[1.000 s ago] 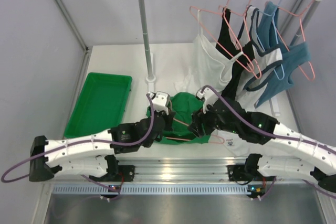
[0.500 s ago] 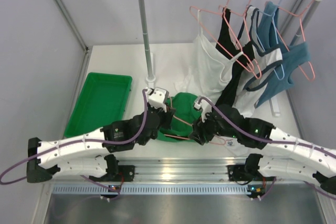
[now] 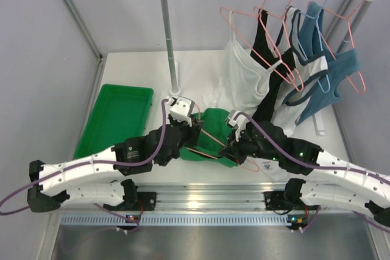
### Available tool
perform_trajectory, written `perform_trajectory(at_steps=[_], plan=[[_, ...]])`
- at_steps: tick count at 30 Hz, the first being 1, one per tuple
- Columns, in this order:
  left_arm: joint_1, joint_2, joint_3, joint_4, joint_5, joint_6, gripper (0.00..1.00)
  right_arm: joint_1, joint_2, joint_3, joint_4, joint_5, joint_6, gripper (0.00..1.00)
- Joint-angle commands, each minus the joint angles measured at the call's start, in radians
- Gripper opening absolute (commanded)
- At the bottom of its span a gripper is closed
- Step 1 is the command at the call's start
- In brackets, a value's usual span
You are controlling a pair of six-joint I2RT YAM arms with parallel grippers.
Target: Place the tank top on the hanger
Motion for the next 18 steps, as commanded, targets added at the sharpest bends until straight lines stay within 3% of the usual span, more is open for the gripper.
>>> perform_trajectory(at_steps=[1, 2, 6, 18], plan=[[-0.006, -0.013, 0.075, 0.04, -0.028, 0.022, 0.21, -0.015, -0.031, 0.043, 0.066, 0.062, 0.008, 0.0], [-0.006, -0.012, 0.084, 0.04, -0.029, 0.027, 0.31, -0.015, -0.038, 0.05, 0.066, 0.062, 0.01, 0.0], [-0.006, -0.012, 0.114, 0.0, -0.049, 0.038, 0.46, -0.015, -0.05, 0.072, 0.055, 0.111, 0.014, 0.0], [-0.006, -0.133, 0.147, -0.06, -0.101, 0.088, 0.54, -0.015, -0.03, 0.195, 0.01, 0.236, 0.046, 0.0]])
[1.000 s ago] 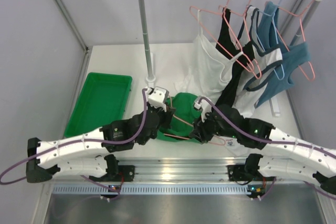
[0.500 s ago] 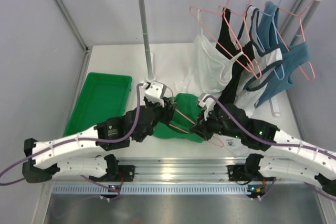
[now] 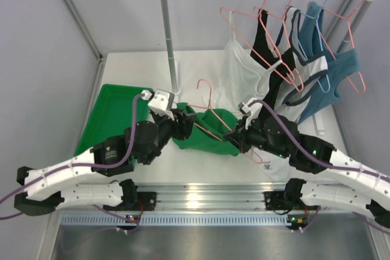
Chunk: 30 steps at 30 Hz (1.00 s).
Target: Place the tank top on the hanger
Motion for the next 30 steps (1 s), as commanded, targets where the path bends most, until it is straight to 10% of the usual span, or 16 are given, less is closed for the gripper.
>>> perform_trajectory(at_steps=[1, 30], plan=[[-0.005, -0.059, 0.061, 0.003, -0.058, 0.068, 0.54, -0.009, 0.015, 0.1, 0.043, 0.077, 0.022, 0.0], [-0.004, -0.128, 0.219, -0.081, -0.118, 0.193, 0.54, -0.445, 0.618, 1.08, -0.148, 0.06, 0.013, 0.0]])
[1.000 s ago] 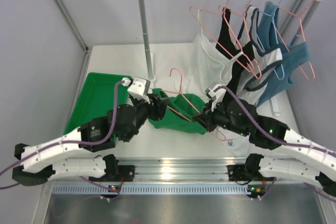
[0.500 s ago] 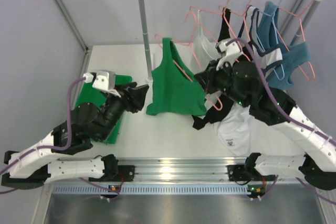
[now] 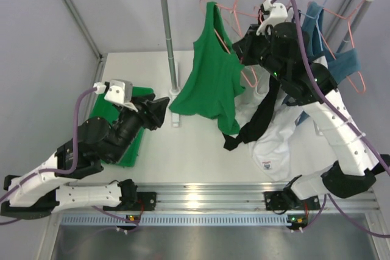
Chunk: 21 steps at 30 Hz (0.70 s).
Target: Place the tank top on the hanger
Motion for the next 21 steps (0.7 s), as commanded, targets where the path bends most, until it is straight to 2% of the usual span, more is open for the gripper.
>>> perform_trajectory(at_steps=[1, 8, 21], plan=[[-0.005, -0.004, 0.039, -0.006, -0.016, 0.029, 0.54, -0.04, 0.039, 0.14, 0.041, -0.036, -0.018, 0.0], [-0.005, 0.002, 0.035, -0.008, -0.012, 0.018, 0.54, -0.072, 0.121, 0.156, 0.051, -0.064, -0.009, 0.0], [-0.005, 0.016, 0.03, -0.011, -0.01, 0.004, 0.54, -0.072, 0.081, -0.016, 0.127, -0.061, 0.01, 0.0]])
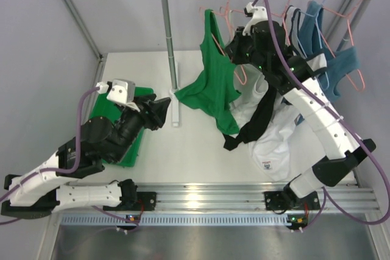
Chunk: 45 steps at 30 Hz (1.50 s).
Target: Place the tank top on the hanger
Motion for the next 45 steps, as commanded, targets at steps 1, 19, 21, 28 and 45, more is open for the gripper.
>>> perform_trajectory(at_steps=[1, 19, 21, 28, 45], plan=[[-0.005, 0.005, 0.021, 0.002, -0.01, 0.004, 0.54, -0.009, -0.058, -0.026, 0.098, -0.004, 0.009, 0.0], [-0.005, 0.015, 0.009, 0.033, -0.004, 0.012, 0.55, -0.011, -0.212, -0.152, 0.104, 0.007, 0.02, 0.55], [-0.005, 0.017, -0.002, 0.045, -0.015, 0.012, 0.55, -0.012, -0.248, -0.173, 0.095, 0.017, 0.018, 0.57], [-0.004, 0.064, -0.031, 0.073, -0.066, 0.006, 0.56, -0.012, -0.523, -0.426, 0.064, 0.024, 0.03, 0.62], [-0.004, 0.088, -0.245, 0.016, -0.095, -0.246, 0.57, -0.014, -1.065, -0.899, -0.119, 0.09, 0.069, 0.69]])
